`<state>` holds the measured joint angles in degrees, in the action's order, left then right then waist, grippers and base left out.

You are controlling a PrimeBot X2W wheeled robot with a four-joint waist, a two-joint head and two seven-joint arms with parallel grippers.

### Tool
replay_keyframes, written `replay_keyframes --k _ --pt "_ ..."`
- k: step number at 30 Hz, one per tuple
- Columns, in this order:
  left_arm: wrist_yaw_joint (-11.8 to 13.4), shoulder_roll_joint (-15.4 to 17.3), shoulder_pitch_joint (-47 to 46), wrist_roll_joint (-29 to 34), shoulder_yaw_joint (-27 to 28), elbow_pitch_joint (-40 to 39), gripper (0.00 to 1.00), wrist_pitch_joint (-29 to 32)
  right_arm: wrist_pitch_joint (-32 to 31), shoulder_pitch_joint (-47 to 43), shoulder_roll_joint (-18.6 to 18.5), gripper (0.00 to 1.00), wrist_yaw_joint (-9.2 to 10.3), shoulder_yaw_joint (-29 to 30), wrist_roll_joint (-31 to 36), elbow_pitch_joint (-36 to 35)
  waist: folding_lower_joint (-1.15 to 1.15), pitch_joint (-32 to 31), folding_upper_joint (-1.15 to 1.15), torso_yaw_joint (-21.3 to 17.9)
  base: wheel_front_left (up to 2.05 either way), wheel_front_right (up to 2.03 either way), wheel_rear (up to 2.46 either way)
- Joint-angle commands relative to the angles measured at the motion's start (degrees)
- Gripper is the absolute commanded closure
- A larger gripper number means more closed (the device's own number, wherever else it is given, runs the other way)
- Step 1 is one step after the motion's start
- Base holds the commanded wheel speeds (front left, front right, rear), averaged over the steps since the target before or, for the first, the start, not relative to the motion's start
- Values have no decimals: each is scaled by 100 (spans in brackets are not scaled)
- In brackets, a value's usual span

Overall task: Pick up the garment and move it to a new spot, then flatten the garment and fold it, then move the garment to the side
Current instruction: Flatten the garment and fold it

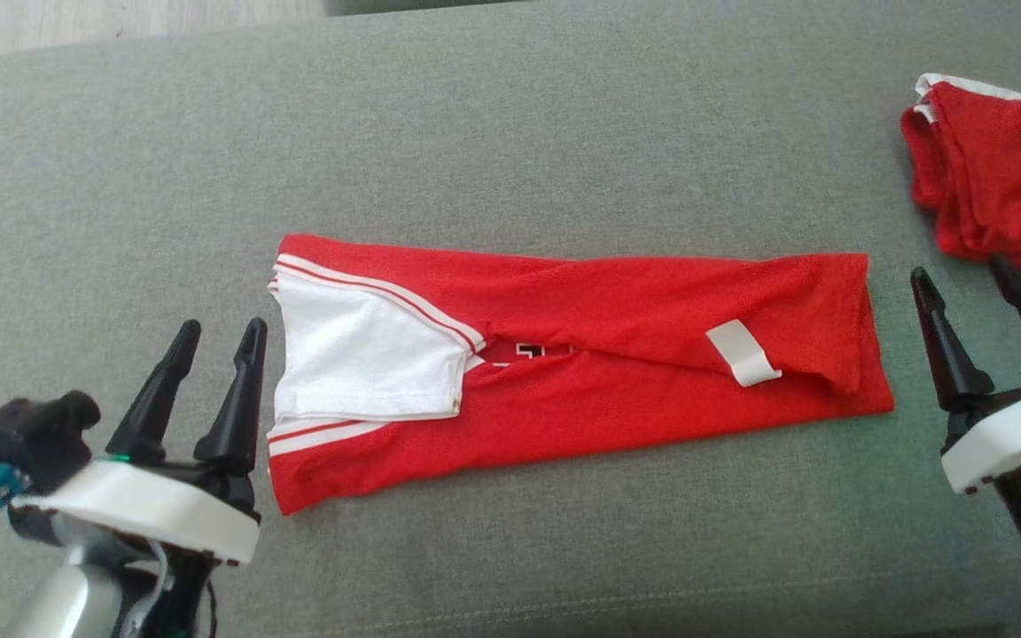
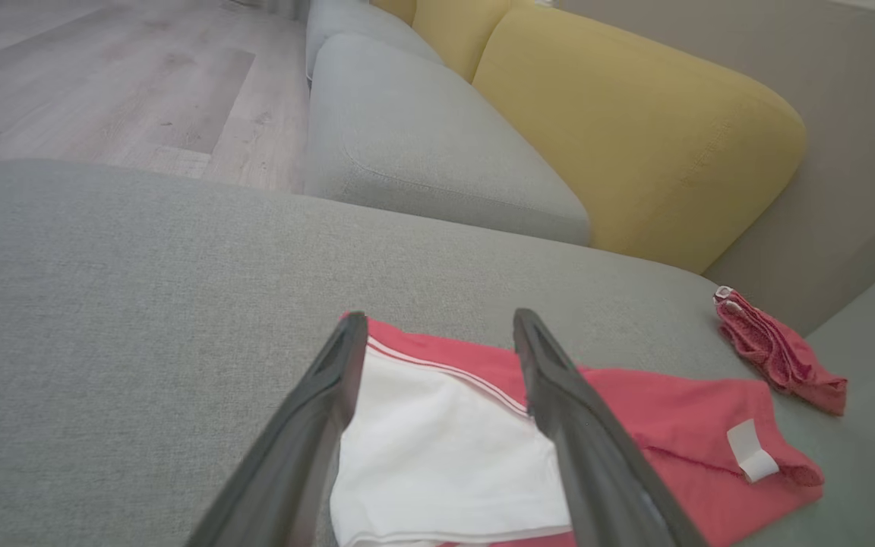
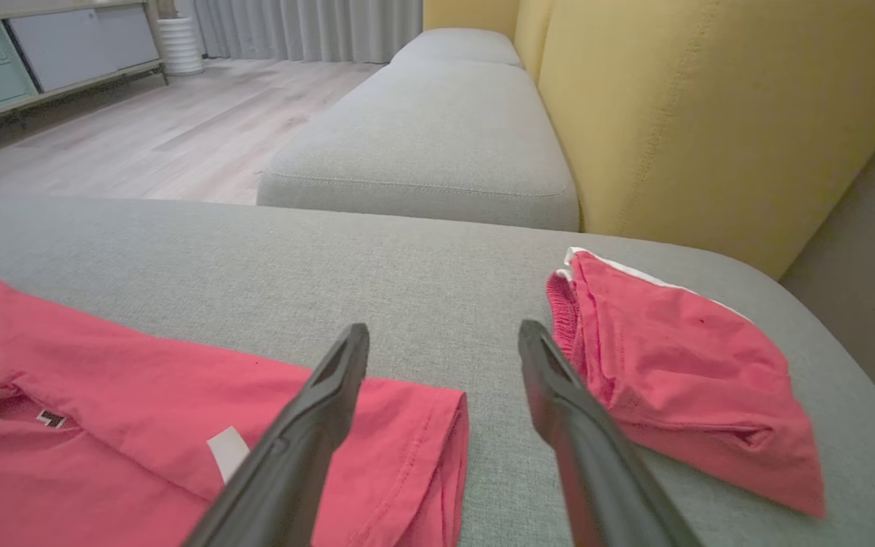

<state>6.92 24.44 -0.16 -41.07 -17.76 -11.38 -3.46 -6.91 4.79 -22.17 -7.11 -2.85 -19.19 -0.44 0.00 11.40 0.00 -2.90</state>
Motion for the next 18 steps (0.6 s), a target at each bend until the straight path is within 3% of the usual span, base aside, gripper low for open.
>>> replay_keyframes --k 1,18 --pt "33 32 -199 80 250 -148 0 -122 -25 -58 -26 0 -37 51 75 -207 0 -26 0 11 0 0 0" --pt "123 -582 -609 633 -64 854 0 -955 -232 326 837 0 -37 503 481 435 0 -102 0 168 0 0 0"
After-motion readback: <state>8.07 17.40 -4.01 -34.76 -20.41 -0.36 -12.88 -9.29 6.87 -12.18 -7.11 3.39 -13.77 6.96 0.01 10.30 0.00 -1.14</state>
